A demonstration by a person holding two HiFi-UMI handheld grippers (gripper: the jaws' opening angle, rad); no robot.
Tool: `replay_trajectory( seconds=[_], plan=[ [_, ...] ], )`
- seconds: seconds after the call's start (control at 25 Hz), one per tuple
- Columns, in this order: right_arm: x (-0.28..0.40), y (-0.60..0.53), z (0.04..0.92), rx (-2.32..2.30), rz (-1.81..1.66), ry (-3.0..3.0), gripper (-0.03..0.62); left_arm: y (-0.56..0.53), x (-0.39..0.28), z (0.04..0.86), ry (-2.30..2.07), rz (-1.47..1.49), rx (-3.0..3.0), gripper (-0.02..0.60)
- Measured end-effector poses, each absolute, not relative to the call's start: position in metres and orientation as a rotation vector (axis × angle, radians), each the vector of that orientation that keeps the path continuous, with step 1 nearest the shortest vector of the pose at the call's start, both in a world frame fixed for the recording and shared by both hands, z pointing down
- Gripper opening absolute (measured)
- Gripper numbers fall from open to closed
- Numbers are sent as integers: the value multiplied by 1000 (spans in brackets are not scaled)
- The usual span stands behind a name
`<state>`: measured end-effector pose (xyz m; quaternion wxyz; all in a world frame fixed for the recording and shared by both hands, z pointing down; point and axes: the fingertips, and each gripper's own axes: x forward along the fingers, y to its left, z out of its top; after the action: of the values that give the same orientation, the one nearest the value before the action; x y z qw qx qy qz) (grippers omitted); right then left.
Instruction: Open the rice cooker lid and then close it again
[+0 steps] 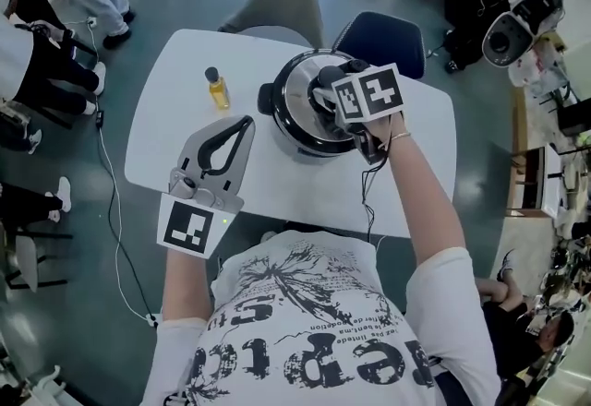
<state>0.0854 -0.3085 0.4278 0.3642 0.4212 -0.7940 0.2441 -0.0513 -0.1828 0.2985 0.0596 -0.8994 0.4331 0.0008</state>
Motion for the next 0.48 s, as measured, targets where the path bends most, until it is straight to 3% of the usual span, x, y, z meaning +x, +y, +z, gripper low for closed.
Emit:
replay_trajectory(
  seconds=[0.48],
  plan=[
    [100,-198,432,1143,698,-1988,293,-118,-45,326,1127,-31,-2866,14]
  ],
)
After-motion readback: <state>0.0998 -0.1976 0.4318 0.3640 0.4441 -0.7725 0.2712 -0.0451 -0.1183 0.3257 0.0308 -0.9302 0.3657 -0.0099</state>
